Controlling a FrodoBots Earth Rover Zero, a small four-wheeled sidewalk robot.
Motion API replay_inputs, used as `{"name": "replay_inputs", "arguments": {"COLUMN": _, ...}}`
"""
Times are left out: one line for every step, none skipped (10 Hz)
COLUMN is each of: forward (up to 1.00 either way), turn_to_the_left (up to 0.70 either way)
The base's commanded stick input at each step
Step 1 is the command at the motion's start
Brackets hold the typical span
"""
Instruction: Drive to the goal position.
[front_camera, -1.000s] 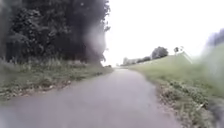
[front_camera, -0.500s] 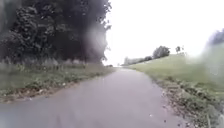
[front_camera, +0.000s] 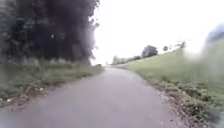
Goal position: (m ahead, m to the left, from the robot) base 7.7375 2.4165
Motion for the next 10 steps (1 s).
{"name": "replay_inputs", "arguments": {"forward": 1.0, "turn_to_the_left": -0.01}}
{"name": "replay_inputs", "arguments": {"forward": 1.0, "turn_to_the_left": -0.02}}
{"name": "replay_inputs", "arguments": {"forward": 1.0, "turn_to_the_left": -0.01}}
{"name": "replay_inputs", "arguments": {"forward": 1.0, "turn_to_the_left": -0.02}}
{"name": "replay_inputs", "arguments": {"forward": 1.0, "turn_to_the_left": 0.0}}
{"name": "replay_inputs", "arguments": {"forward": 1.0, "turn_to_the_left": 0.0}}
{"name": "replay_inputs", "arguments": {"forward": 1.0, "turn_to_the_left": 0.0}}
{"name": "replay_inputs", "arguments": {"forward": 1.0, "turn_to_the_left": 0.0}}
{"name": "replay_inputs", "arguments": {"forward": 1.0, "turn_to_the_left": 0.0}}
{"name": "replay_inputs", "arguments": {"forward": 1.0, "turn_to_the_left": 0.0}}
